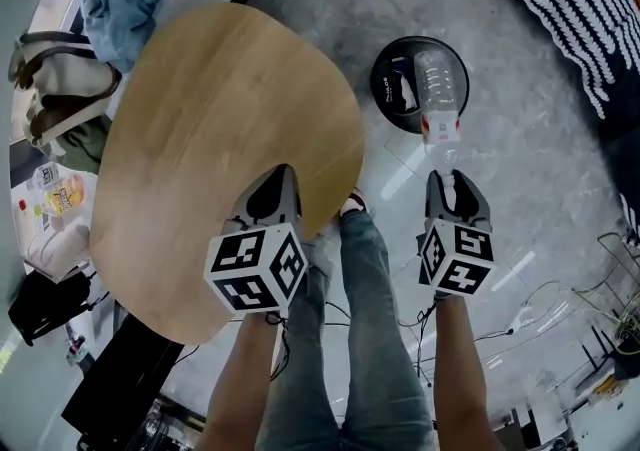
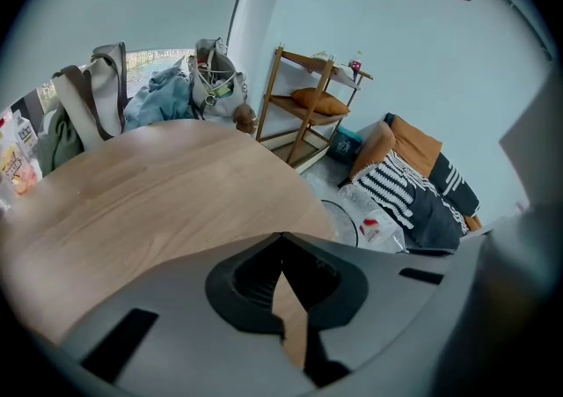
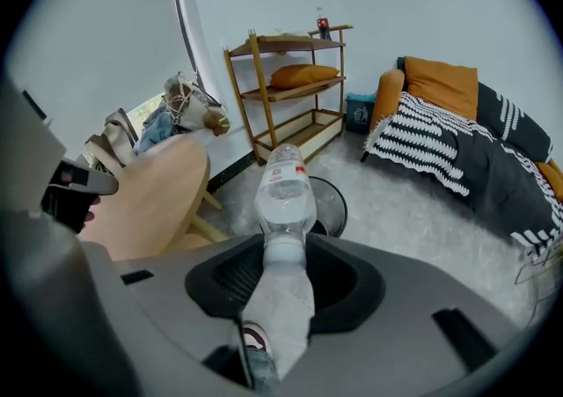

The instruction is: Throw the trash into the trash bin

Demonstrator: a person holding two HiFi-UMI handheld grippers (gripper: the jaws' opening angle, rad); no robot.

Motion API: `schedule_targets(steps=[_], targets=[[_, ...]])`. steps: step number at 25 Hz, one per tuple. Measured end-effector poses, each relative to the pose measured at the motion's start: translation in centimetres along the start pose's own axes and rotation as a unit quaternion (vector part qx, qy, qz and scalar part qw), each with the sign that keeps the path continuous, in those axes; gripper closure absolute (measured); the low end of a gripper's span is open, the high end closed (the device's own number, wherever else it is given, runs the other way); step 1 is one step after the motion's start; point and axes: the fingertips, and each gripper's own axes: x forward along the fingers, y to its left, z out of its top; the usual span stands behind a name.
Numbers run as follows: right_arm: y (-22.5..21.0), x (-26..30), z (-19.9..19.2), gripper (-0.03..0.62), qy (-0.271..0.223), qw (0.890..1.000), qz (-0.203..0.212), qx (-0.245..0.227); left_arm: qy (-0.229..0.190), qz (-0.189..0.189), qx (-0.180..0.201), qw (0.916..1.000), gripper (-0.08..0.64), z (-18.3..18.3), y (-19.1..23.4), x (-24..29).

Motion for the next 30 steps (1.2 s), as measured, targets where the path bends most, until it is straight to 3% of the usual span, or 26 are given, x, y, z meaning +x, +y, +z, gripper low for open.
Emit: schedule_targets(steps=[13,17,18,19,20,30], targets=[[-2.2,5.1,-1.2,0.44,0.051,0.999,-0.007,0.01,0.012,0.005,-0.01,0.9999,0.549,-0.7,-0.8,2.4],[-2.0,5.7,-0.1,0.434,0.035,0.999,0.009,0.037,0.013,0.001,-0.011,0.9999,0.549,-0.5,-1.1,2.4],[-2.0,5.8,0.5,0.406,0.022,0.999,0.014,0.046,0.013,-0.001,-0.011,0.9999,0.549,-0.4,-1.2,2.4],[-1.8,6.0,1.0,0.304,0.012,0.998,0.021,0.053,0.012,-0.003,-0.011,0.9999,0.549,-0.3,-1.3,2.4],[-1.7,6.0,1.5,0.279,0.006,0.998,0.026,0.057,0.01,-0.005,-0.011,0.9999,0.549,-0.3,-1.3,2.3],[-1.2,5.7,1.1,0.318,0.008,0.999,0.022,0.048,0.013,-0.002,-0.016,0.9998,0.549,-1.1,-0.5,2.0]])
